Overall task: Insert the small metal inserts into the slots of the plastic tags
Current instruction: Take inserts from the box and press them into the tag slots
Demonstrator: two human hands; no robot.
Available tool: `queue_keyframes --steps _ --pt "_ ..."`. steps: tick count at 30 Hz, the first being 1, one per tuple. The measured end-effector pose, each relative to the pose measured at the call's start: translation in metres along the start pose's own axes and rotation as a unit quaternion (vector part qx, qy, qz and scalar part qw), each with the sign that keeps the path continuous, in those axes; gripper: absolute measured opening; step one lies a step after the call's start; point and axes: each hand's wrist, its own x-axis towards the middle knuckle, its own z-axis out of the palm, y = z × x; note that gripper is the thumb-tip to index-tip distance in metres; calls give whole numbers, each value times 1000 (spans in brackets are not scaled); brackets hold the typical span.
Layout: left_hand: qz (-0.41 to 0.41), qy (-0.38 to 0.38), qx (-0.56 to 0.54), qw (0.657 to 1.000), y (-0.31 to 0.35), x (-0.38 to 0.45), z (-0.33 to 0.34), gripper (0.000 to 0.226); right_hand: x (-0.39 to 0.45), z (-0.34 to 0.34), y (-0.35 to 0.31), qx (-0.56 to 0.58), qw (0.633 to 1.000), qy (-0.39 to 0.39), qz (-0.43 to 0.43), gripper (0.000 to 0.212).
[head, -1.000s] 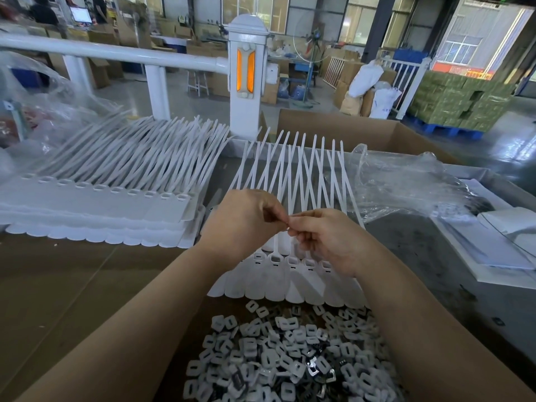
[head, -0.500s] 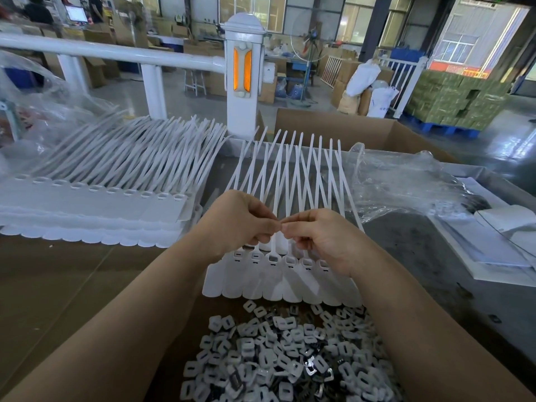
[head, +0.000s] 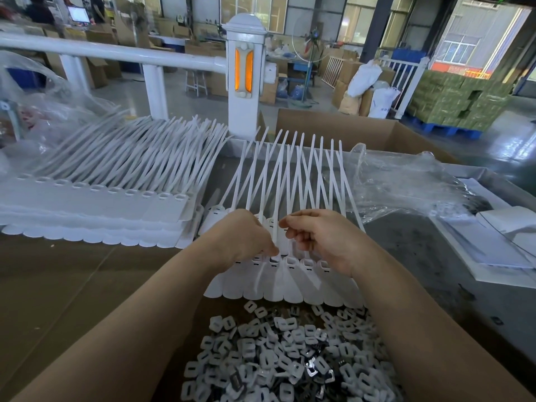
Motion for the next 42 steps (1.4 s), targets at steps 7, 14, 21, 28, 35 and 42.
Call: queue_keyframes --steps 7,14,21,28,35,42 --pt "4 0 23 1000 0 0 0 15 1 1 2 -12 1000 1 -9 15" --pt "8 -19 31 999 0 2 -2 11 2 1 1 -18 1000 1 -11 15" --pt "6 -39 21 999 -2 4 -5 18 2 1 0 -23 1000 -1 -10 15" --pt "13 -34 45 998 -2 3 -3 12 0 2 -1 -20 1000 0 -8 16" --pt "20 -22 91 995 2 -1 1 14 -5 4 -4 -30 1000 1 -9 15" --pt "27 -13 124 992 3 -1 3 13 -8 6 -6 -110 993 -32 -20 9"
